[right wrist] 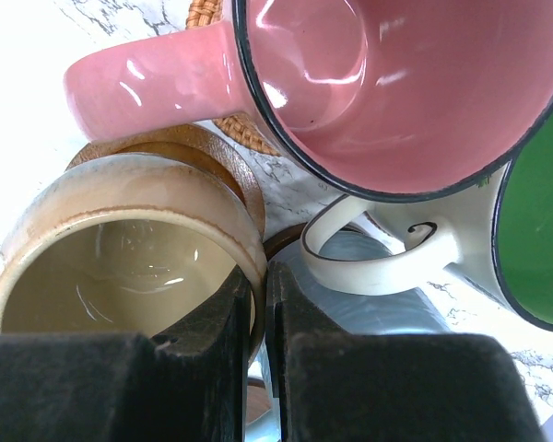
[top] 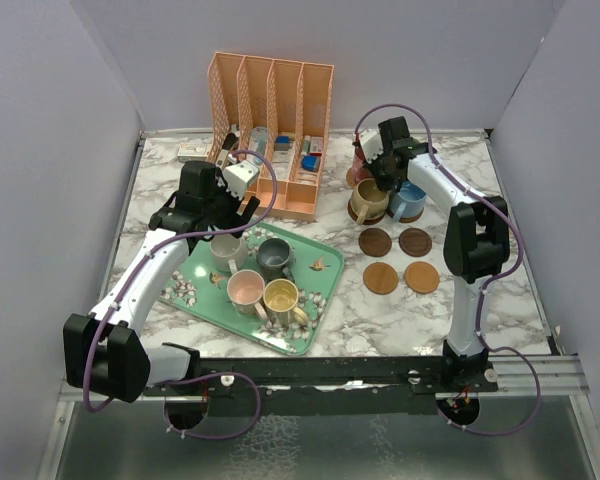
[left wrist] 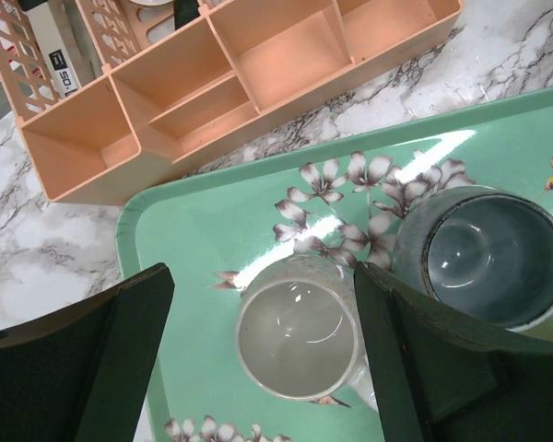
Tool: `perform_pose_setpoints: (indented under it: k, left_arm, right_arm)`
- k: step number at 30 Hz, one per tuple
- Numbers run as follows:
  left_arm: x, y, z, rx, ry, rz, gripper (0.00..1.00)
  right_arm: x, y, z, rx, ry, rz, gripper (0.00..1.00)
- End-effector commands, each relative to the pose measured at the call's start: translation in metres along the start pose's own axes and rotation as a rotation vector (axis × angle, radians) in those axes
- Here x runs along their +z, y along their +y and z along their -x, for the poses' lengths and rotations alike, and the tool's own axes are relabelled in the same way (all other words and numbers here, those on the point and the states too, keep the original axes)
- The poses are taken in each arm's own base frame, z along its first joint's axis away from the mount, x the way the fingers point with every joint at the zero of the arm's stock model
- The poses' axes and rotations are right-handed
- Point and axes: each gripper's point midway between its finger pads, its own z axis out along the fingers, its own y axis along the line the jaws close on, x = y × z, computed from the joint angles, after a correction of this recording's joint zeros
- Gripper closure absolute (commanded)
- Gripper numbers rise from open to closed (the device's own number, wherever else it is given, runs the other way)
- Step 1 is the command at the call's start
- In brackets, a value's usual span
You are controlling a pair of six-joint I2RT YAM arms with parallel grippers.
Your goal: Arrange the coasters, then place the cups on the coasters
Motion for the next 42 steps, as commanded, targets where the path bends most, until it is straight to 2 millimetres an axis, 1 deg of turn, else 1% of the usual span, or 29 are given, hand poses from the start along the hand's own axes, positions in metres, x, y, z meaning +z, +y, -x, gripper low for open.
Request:
perform_pose_setpoints:
  k: [1,6,11,16,26,31,34,39,42]
  left_arm:
    - [-0.008,0.003,0.01,0.013,-0.05,0.013,0.17]
    - [-0.008,0.003,0.01,0.013,-0.051,0.013,0.17]
    - [-0.009,0.003,0.009,0.014,-0.051,0.013,0.17]
    - [-0.01,0.003,0.01,0.015,-0.053,0.014,0.17]
    - [-0.013,0.003,0.012,0.016,-0.06,0.016,0.17]
    - [-0.013,0.004,0.012,0.017,-0.06,0.021,0.16]
    - [-0.014,0.004,0.012,0.017,-0.061,0.024,0.16]
    - [-0.014,0.004,0.01,0.024,-0.058,0.027,0.16]
    - [-0.014,0.003,0.006,0.035,-0.048,0.022,0.16]
  right_arm:
    - [-0.007,-0.003,0.013,0.021,-0.033,0.007,0.96]
    - [-0.006,-0.004,0.012,0.024,-0.03,0.003,0.94]
    - [-0.007,-0.005,0.012,0.026,-0.029,-0.002,0.9]
    - [-0.011,-0.005,0.014,0.029,-0.038,-0.005,0.85]
    - [-0.019,-0.008,0.019,0.029,-0.051,-0.014,0.81]
    - [-0.031,-0.014,0.028,0.026,-0.078,-0.035,0.78]
    - [-0.042,-0.018,0.036,0.023,-0.102,-0.051,0.74]
    - [-0.065,-0.024,0.05,0.024,-0.15,-0.072,0.69]
    - [-0.083,-0.024,0.06,0.028,-0.196,-0.064,0.66]
